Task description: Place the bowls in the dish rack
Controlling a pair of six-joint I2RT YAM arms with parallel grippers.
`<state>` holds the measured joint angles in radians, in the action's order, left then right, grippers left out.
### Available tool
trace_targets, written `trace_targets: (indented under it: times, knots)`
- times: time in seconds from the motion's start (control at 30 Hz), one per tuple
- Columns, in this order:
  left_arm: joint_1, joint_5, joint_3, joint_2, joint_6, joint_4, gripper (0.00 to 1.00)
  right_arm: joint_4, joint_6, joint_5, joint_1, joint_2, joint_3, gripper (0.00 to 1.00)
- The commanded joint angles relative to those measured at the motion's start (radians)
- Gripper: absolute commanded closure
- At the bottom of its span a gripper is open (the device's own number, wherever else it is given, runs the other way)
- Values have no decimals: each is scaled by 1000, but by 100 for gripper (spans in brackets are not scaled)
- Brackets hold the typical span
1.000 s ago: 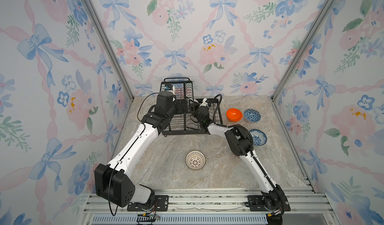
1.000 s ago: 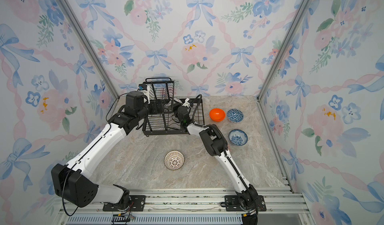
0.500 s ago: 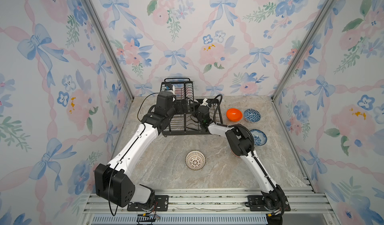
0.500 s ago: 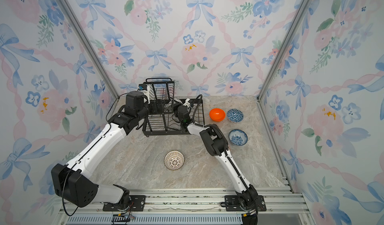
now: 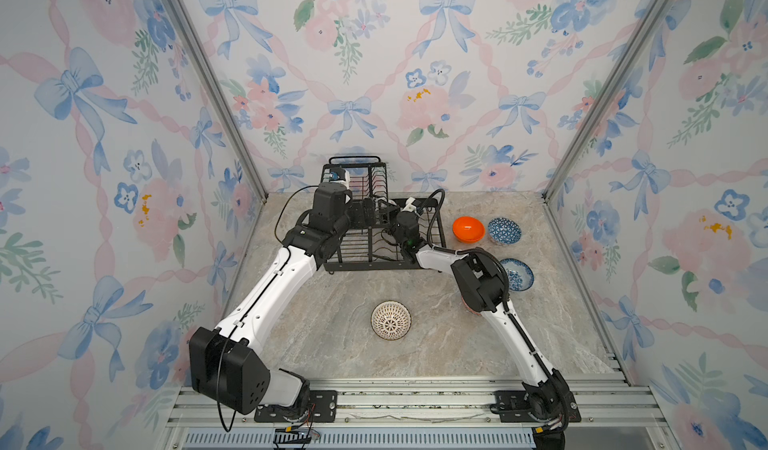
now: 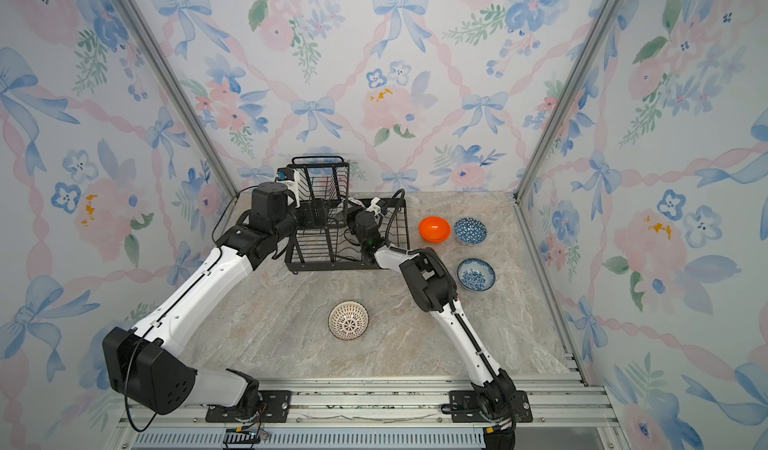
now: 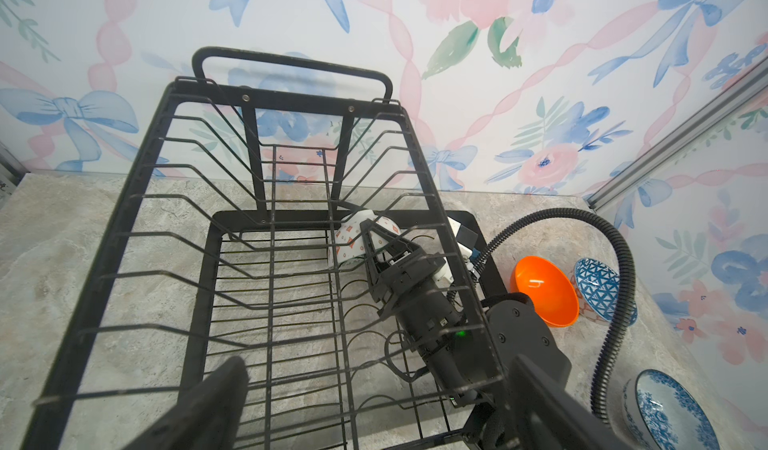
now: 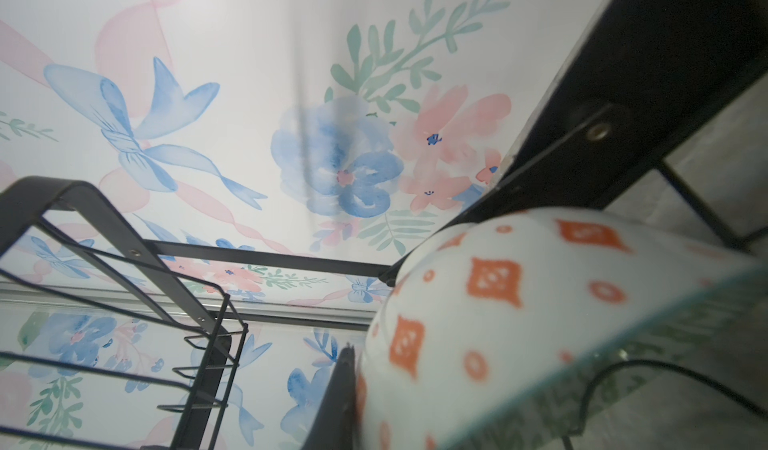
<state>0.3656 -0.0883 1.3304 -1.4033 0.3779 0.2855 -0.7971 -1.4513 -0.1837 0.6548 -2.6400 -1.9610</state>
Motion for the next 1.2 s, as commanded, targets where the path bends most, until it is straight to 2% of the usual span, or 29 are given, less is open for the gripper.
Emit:
trace_targets:
  times: [0.0, 0.1, 0.77, 0.9, 1.17]
  knots:
    - [-7, 5, -22, -1, 15, 24, 2, 78, 5, 1, -1, 34, 30, 88]
    - [-5, 6, -20, -4, 16, 24, 2, 75, 6, 0, -1, 37, 31, 84]
    - [-7, 7, -30, 3, 19, 20, 2, 63, 52, -10, -20, 60, 39, 76]
    - [-6, 6, -32, 7, 18, 19, 2, 56, 65, -8, -27, 58, 31, 71]
    - [-6, 8, -37, 13, 19, 20, 2, 58, 69, -9, -40, 56, 18, 70]
